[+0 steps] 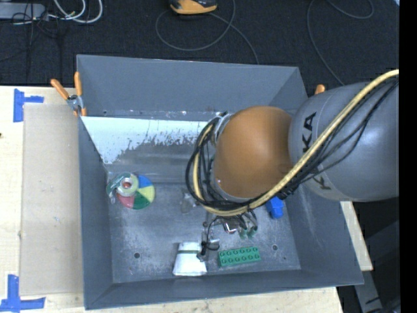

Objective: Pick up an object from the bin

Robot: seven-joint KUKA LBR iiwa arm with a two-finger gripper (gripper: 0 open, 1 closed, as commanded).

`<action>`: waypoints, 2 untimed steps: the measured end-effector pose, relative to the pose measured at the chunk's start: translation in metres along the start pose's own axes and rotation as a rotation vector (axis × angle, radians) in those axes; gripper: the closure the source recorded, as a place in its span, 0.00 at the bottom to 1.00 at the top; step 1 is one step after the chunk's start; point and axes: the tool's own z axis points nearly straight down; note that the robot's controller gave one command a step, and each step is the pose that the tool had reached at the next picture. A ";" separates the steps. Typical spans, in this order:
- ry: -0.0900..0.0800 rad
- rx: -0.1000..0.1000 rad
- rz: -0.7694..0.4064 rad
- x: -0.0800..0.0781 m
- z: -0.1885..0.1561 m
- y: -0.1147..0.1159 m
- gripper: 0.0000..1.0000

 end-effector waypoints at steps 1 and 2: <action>0.008 0.003 0.054 0.015 0.043 -0.014 0.00; 0.004 0.001 -0.036 0.025 0.079 -0.024 0.00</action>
Offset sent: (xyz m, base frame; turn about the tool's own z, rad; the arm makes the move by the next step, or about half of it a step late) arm -0.0223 -0.0341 -0.0903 -0.0592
